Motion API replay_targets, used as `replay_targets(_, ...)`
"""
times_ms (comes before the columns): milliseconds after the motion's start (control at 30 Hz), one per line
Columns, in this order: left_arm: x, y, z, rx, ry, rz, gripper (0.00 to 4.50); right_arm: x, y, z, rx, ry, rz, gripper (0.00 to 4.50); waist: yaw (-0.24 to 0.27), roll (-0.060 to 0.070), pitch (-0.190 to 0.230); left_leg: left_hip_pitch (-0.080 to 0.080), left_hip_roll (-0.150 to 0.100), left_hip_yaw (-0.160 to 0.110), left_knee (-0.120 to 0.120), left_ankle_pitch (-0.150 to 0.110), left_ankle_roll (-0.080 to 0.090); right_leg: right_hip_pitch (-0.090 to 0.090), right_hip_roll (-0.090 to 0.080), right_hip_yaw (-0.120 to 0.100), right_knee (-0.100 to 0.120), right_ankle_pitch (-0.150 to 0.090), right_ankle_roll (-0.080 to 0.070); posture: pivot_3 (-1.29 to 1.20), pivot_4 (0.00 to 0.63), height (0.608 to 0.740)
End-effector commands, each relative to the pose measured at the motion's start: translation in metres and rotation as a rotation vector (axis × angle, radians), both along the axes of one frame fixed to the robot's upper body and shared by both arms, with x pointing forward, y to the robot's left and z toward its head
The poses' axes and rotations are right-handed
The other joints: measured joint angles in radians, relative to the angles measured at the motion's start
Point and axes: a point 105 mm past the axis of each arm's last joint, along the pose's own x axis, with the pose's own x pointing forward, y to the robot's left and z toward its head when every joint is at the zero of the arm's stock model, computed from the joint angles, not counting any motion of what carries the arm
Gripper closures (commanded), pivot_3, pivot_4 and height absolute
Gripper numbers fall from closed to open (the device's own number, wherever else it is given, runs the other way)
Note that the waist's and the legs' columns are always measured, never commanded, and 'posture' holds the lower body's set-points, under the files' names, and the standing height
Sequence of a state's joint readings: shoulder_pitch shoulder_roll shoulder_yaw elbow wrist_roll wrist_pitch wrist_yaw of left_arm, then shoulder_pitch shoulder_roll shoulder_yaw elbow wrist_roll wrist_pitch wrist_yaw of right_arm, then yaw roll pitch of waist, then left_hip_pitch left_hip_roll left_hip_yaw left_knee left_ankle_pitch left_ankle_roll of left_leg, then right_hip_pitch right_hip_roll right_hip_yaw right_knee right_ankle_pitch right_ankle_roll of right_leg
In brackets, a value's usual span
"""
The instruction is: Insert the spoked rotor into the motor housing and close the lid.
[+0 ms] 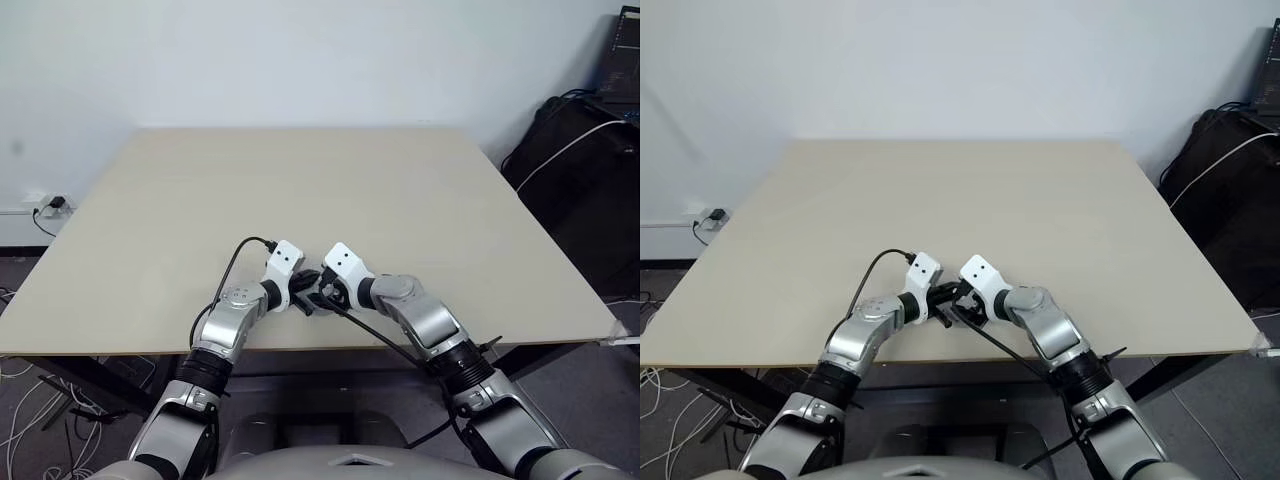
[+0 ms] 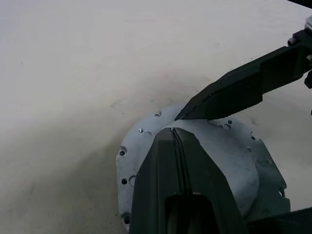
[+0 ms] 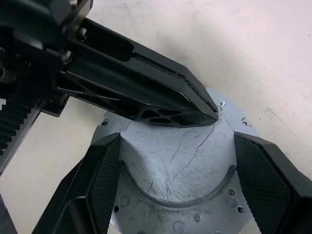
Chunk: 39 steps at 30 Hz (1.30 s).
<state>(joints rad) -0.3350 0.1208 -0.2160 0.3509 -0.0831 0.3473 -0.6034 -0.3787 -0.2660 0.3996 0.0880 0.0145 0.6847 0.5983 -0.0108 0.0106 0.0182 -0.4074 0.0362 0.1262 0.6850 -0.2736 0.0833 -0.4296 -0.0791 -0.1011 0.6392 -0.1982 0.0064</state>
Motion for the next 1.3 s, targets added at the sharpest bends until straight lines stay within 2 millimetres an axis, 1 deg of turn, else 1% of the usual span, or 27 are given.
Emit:
replay_targets(33,-0.007,0.003,-0.017,0.058,0.074,0.003,4.50,-0.002,-0.012,-0.010,-0.053,0.022,-0.030,1.31,0.000,0.000,0.000,0.000,0.000,0.000,0.000,0.000,0.000,0.000,0.000,0.000,0.000,0.000,0.000,0.00,0.000,0.740)
replay_targets(100,-0.008,0.002,-0.018,0.056,0.079,0.001,4.50,-0.003,-0.013,-0.008,-0.037,0.021,-0.032,1.31,0.001,0.000,0.000,0.000,0.000,0.000,0.000,0.000,0.000,0.000,0.000,0.000,0.000,0.000,0.000,0.00,0.000,0.740)
replay_targets(167,-0.009,0.001,-0.018,0.056,0.081,-0.002,4.50,-0.003,-0.016,-0.006,-0.023,0.022,-0.044,0.57,0.002,0.000,0.000,0.000,0.000,0.000,0.000,0.000,0.000,0.000,0.000,0.000,0.000,0.000,0.000,0.00,0.000,0.740)
replay_targets(200,-0.009,0.001,-0.018,0.055,0.081,-0.003,4.50,-0.003,-0.019,-0.005,-0.019,0.023,-0.049,0.34,0.001,0.000,0.000,0.000,0.000,0.000,0.000,0.000,0.000,0.000,0.000,0.000,-0.001,0.000,0.000,0.00,0.000,0.740)
replay_targets(233,-0.009,0.000,-0.018,0.055,0.081,-0.004,4.50,-0.004,-0.022,-0.004,-0.020,0.023,-0.052,0.02,0.001,0.000,-0.001,0.000,0.000,-0.001,-0.001,0.000,0.000,0.000,0.000,0.000,-0.002,0.000,0.000,0.00,0.000,0.740)
replay_targets(300,-0.009,0.000,-0.018,0.053,0.080,-0.005,4.50,-0.005,-0.026,-0.004,-0.024,0.023,-0.055,0.02,0.001,0.000,-0.001,0.000,0.000,0.000,-0.001,0.000,0.001,0.001,0.000,0.000,-0.002,0.000,0.000,0.00,0.000,0.740)
replay_targets(400,-0.009,-0.001,-0.017,0.042,0.077,-0.005,4.50,-0.009,-0.044,-0.006,-0.045,0.032,-0.078,0.02,0.003,0.000,-0.001,0.000,0.000,-0.001,-0.001,0.000,0.001,0.001,0.000,0.000,-0.003,0.000,0.000,0.00,0.000,0.740)
replay_targets(467,-0.009,-0.002,-0.017,0.040,0.078,-0.008,4.50,-0.011,-0.052,-0.002,-0.032,0.016,-0.085,0.02,0.004,0.000,-0.001,0.000,0.000,-0.001,-0.001,-0.001,0.001,0.001,-0.001,-0.001,-0.004,0.000,0.000,0.00,0.000,0.740)
replay_targets(567,-0.010,-0.003,-0.014,0.020,0.069,-0.008,4.50,-0.017,-0.056,0.017,0.066,-0.007,-0.080,0.02,0.004,-0.001,0.000,0.000,0.000,-0.002,-0.001,-0.001,0.001,0.002,-0.001,-0.001,-0.005,0.000,0.001,0.00,0.000,0.740)
replay_targets(633,-0.010,-0.003,-0.013,0.013,0.064,-0.010,4.50,-0.020,-0.058,0.024,0.095,-0.020,-0.077,0.02,0.002,-0.001,0.000,-0.001,0.000,-0.002,-0.002,-0.001,0.001,0.001,0.000,-0.001,-0.006,0.000,0.001,0.00,0.000,0.740)
replay_targets(733,-0.008,-0.003,-0.010,0.011,0.040,-0.004,4.50,-0.022,-0.060,0.043,0.175,-0.075,-0.082,0.02,0.002,0.000,0.001,-0.003,0.000,-0.003,-0.002,-0.001,0.001,0.000,0.000,-0.002,-0.007,0.000,0.001,0.00,0.000,0.740)
replay_targets(833,-0.007,-0.003,-0.010,0.008,0.038,0.000,4.50,-0.022,-0.063,0.049,0.217,-0.085,-0.112,0.02,0.003,-0.001,0.001,-0.003,0.000,-0.004,-0.002,-0.001,0.001,0.001,0.000,-0.003,-0.008,0.001,0.001,0.00,0.000,0.740)
replay_targets(933,-0.007,-0.003,-0.009,0.004,0.038,-0.002,4.50,-0.018,-0.069,0.041,0.239,-0.032,-0.221,0.02,0.003,-0.001,0.001,-0.004,0.000,-0.006,-0.002,-0.001,0.001,0.001,0.000,-0.004,-0.010,0.001,0.002,0.00,0.000,0.740)
replay_targets(1033,-0.007,-0.003,-0.008,0.002,0.036,-0.002,4.50,-0.013,-0.069,0.023,0.248,0.092,-0.353,0.02,0.003,-0.001,0.001,-0.005,0.000,-0.007,-0.002,-0.001,0.001,0.001,0.000,-0.005,-0.010,0.001,0.002,0.00,0.000,0.740)
replay_targets(1133,-0.006,-0.003,-0.008,0.001,0.035,-0.002,4.50,-0.011,-0.061,0.012,0.307,0.209,-0.441,0.02,0.002,0.000,0.001,-0.005,0.000,-0.007,-0.002,-0.001,0.001,0.001,0.000,-0.005,-0.010,0.001,0.002,0.00,0.000,0.740)
replay_targets(1300,-0.007,-0.002,-0.007,0.000,0.033,-0.001,4.50,-0.011,-0.043,0.008,0.413,0.337,-0.489,0.02,0.000,0.000,0.001,-0.006,0.000,-0.007,-0.002,-0.001,0.001,0.001,0.000,-0.005,-0.010,0.002,0.002,0.00,0.000,0.740)
